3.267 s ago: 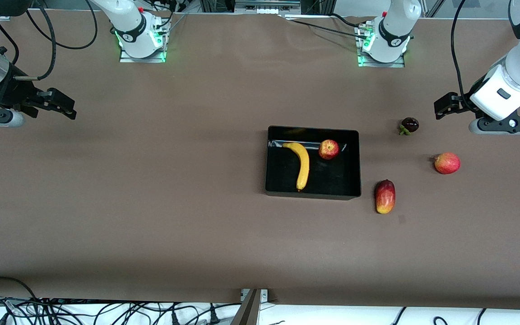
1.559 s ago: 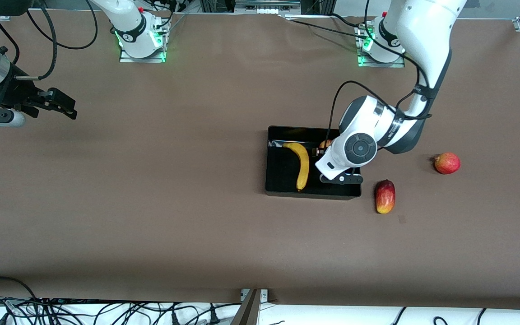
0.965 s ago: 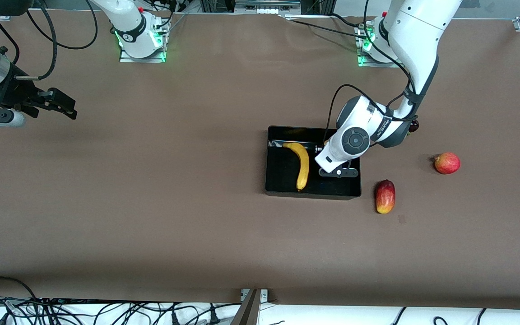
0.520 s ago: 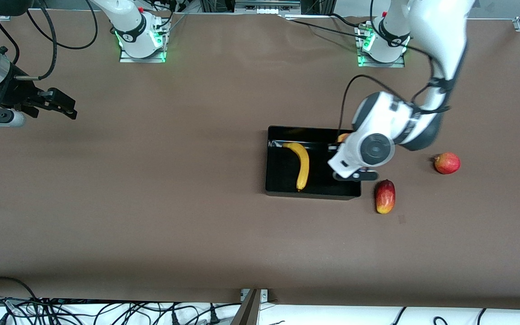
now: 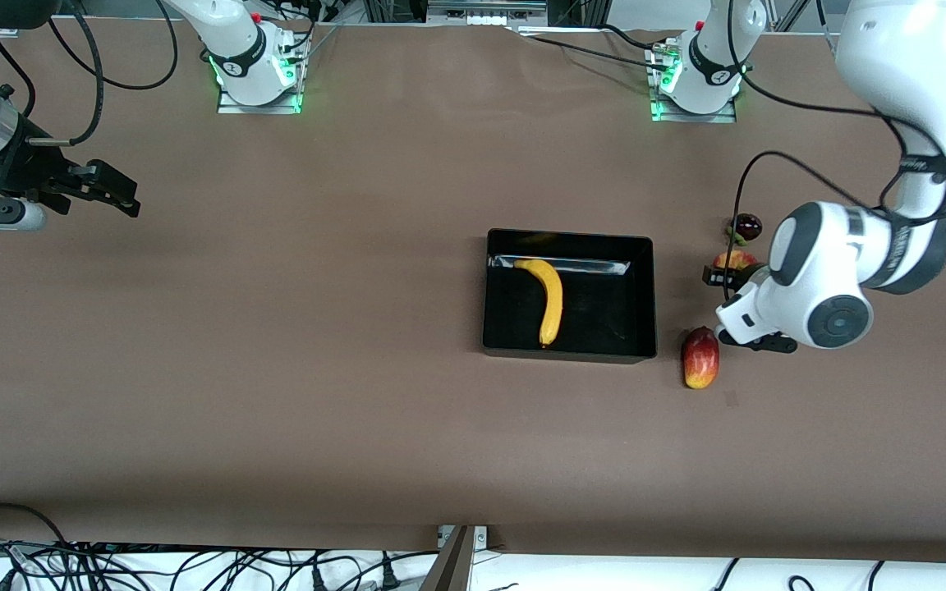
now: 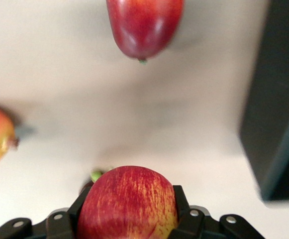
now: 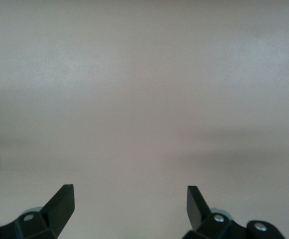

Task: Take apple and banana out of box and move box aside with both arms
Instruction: 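Carry the apple out of the tray and set it beside the mango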

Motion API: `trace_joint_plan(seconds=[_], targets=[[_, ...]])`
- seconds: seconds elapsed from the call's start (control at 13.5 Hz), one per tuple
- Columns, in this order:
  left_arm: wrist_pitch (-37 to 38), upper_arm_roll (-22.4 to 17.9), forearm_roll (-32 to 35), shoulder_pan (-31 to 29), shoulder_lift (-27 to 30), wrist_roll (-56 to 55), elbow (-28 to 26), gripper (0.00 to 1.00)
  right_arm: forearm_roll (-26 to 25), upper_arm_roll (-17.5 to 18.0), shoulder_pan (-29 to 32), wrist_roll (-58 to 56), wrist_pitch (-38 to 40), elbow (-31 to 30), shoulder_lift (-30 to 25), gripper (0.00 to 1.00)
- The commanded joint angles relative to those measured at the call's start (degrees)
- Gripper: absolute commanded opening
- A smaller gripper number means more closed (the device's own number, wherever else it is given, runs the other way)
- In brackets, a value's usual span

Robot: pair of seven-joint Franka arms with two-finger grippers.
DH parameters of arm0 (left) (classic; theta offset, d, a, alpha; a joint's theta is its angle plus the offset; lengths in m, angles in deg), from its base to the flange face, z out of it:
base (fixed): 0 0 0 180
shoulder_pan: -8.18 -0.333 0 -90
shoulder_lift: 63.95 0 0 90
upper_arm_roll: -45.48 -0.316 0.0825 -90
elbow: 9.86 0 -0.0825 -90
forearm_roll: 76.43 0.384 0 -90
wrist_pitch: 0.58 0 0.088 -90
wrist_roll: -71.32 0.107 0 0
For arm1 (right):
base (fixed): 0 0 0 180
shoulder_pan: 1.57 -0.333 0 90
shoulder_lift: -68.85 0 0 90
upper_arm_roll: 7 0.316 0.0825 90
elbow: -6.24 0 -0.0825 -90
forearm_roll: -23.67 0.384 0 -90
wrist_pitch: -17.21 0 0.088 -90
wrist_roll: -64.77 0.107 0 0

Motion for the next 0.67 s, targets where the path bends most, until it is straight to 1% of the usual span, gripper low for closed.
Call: trace_joint_plan(seconds=[0.0, 0.07, 0.22, 0.3, 0.37, 0.52, 0.59], targets=[[-12.07, 0.55, 1.96, -0.53, 2.95, 1.29, -11.39, 0.21, -0.34, 0.29, 0.20, -0.17, 0.40, 0.79, 0.09, 1.00], [-15.06, 0.63, 1.96, -0.71, 2.95, 1.30, -13.85, 0.26, -0.34, 0.29, 0.20, -0.17, 0.40, 0.79, 0.09, 1.00], [-23.57, 0.64, 1.96, -0.71, 2.95, 1.30, -19.12, 0.50, -0.34, 0.29, 0.20, -0.17, 0.40, 0.79, 0.09, 1.00], [-24.75, 0.64, 1.96, -0.71, 2.95, 1.30, -19.84, 0.73, -0.43, 0.29, 0.20, -0.17, 0.40, 0.79, 0.09, 1.00], [-24.32, 0.64, 1.96, -0.71, 3.38, 1.30, -19.76, 1.00, -0.43, 0.29, 0.20, -0.17, 0.31, 0.79, 0.09, 1.00], [-21.44, 1.33, 1.96, -0.45, 5.31, 1.03, -19.06, 1.00, -0.43, 0.29, 0.20, -0.17, 0.40, 0.79, 0.09, 1.00], [-19.59, 1.43, 1.96, -0.01, 6.80, 0.60, -17.75, 1.00, -0.43, 0.29, 0.20, -0.17, 0.31, 0.79, 0.09, 1.00]])
